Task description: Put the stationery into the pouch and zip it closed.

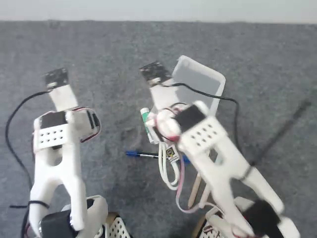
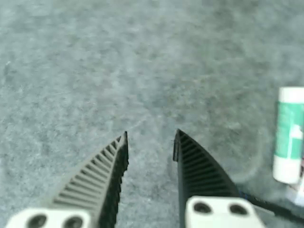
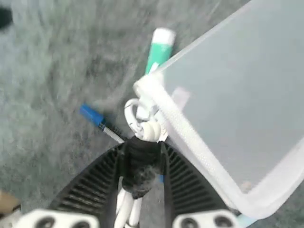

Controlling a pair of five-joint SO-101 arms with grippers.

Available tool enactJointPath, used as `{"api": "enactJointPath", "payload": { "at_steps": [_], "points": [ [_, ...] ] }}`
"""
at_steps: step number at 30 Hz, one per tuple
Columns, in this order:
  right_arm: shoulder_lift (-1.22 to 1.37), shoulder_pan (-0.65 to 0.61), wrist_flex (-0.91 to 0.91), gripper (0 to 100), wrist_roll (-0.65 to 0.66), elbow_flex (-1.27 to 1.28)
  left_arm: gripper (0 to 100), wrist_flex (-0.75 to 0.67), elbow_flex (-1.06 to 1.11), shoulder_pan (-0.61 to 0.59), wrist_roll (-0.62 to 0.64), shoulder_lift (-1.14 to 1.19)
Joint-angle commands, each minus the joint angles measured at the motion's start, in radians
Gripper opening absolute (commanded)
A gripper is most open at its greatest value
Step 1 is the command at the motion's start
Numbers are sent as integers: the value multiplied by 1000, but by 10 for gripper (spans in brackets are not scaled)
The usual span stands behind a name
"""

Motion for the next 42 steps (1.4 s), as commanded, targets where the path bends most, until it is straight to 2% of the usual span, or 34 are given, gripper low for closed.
{"api": "enactJointPath", "payload": {
  "at_steps": [1, 6, 12, 17, 21, 25, 30, 42],
  "points": [
    [-208, 39, -124, 6, 6, 101, 171, 74, -113, 83, -26, -57],
    [-423, 90, -295, 6, 11, 287, 257, 146, -222, 196, -28, -57],
    [-593, 148, -328, 6, 6, 368, 271, 150, -312, 322, -31, -57],
    [-633, 182, -361, 6, 5, 396, 271, 193, -417, 370, -26, -57],
    [-641, 205, -466, 6, 5, 462, 271, 218, -490, 453, -25, -57],
    [-641, 237, -490, 6, 3, 473, 272, 212, -503, 531, -25, -57],
    [-641, 243, -490, 6, 3, 473, 272, 149, -489, 551, -3, -46],
    [-641, 243, -490, 6, 3, 473, 272, -80, -277, 548, 14, -55]
  ]
}}
